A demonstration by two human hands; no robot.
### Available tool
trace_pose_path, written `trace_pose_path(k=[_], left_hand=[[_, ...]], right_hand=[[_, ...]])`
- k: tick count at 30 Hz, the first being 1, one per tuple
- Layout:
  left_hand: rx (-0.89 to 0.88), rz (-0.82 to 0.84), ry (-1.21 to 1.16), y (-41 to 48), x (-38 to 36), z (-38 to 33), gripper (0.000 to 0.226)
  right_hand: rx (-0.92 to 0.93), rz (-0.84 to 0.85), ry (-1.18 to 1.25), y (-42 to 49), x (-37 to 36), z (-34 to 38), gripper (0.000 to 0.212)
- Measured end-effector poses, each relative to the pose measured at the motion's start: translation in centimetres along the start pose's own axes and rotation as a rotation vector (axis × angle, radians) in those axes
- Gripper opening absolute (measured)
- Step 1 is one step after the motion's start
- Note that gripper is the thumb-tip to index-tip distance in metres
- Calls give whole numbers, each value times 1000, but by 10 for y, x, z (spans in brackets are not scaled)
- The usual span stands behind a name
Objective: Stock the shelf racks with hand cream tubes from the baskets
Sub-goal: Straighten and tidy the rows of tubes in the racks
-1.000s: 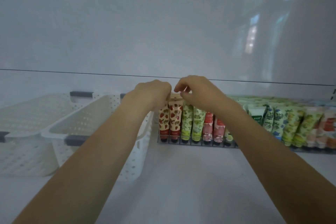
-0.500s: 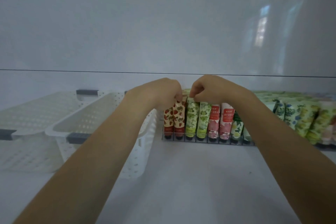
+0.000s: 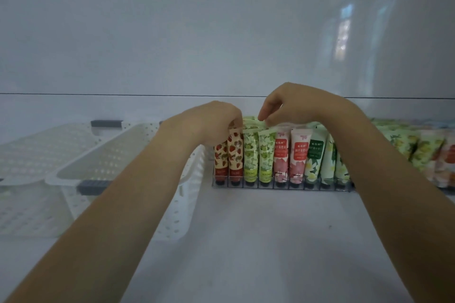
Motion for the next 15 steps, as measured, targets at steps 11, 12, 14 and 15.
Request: trace_pose_path(k=[11, 12, 14, 15], left_hand=[[137, 63, 67, 2, -6, 10, 40], [134, 63, 64, 1, -6, 8, 41], [134, 59, 53, -1, -1, 7, 44], [141, 51, 52, -3, 3, 8, 44]], right_hand=[[-60, 56, -79, 7, -16, 1, 14], [-52, 56, -72, 6, -13, 1, 15], [-14, 16, -38, 2, -1, 1, 16], [14, -13, -20, 0, 8, 2, 16]])
Point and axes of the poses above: each hand's wrist, its own y-axis towards the middle knuckle, its own x-axis out of the back of the hand, z = x × y, the point moved 6 cm from there along y, towards the middle knuckle, and after that the axes turned 11 degrees about z, right-handed, at the moved point
